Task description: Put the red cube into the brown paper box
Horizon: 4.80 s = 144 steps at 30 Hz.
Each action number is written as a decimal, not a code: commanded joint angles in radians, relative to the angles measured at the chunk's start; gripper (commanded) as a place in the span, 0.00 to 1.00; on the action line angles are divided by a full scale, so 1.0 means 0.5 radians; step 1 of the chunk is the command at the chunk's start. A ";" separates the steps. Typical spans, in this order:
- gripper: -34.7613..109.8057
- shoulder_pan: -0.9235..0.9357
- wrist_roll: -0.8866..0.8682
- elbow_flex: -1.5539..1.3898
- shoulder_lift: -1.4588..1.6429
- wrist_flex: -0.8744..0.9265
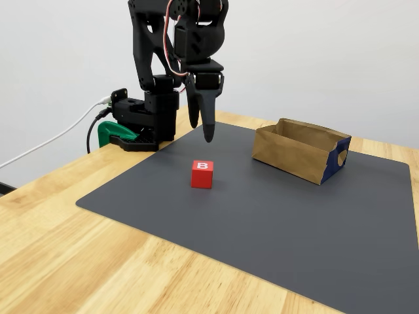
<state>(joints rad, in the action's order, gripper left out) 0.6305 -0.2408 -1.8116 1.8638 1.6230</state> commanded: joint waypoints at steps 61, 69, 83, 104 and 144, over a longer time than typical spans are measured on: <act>0.31 0.021 0.227 0.546 -1.089 -0.206; 0.30 0.015 0.301 0.463 -0.877 -0.295; 0.27 -0.006 0.574 0.420 -0.064 -0.301; 0.24 -1.028 0.620 -0.264 0.844 -1.295; 0.44 -1.534 0.522 -0.288 -0.172 -2.037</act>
<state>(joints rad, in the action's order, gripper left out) -0.1243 0.0046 -1.9436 1.7211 0.5890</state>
